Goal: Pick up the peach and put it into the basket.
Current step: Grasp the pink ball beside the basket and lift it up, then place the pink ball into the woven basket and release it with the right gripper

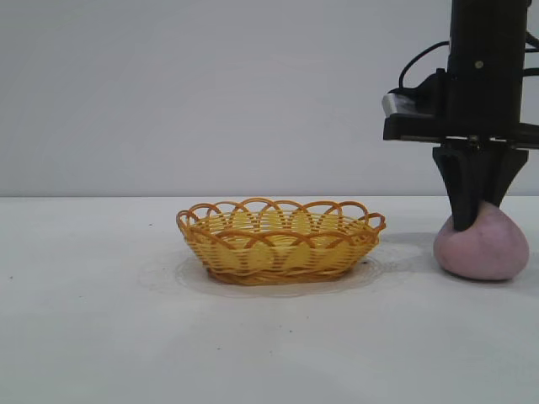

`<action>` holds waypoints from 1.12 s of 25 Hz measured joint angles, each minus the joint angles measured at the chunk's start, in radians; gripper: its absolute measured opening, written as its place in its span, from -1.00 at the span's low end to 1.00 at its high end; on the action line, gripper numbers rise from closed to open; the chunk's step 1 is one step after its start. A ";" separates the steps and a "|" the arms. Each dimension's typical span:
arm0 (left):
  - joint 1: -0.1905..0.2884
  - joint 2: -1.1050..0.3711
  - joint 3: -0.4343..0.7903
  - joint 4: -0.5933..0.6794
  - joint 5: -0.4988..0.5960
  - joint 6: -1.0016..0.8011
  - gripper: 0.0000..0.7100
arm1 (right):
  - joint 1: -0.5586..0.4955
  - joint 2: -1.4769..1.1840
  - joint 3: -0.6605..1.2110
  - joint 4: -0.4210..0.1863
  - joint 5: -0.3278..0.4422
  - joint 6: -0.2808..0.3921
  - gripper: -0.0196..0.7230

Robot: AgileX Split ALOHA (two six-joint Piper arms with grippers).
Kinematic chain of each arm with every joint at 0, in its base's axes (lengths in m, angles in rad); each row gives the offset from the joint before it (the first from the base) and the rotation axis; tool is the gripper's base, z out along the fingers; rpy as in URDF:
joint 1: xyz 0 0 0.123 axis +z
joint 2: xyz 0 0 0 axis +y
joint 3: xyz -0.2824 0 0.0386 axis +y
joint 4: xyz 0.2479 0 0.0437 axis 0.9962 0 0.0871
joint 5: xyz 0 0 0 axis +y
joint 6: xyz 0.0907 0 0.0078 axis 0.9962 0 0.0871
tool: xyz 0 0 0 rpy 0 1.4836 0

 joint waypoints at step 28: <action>0.000 -0.001 0.000 0.000 0.000 0.004 0.40 | 0.347 -0.084 -0.122 0.069 -0.100 0.000 -0.79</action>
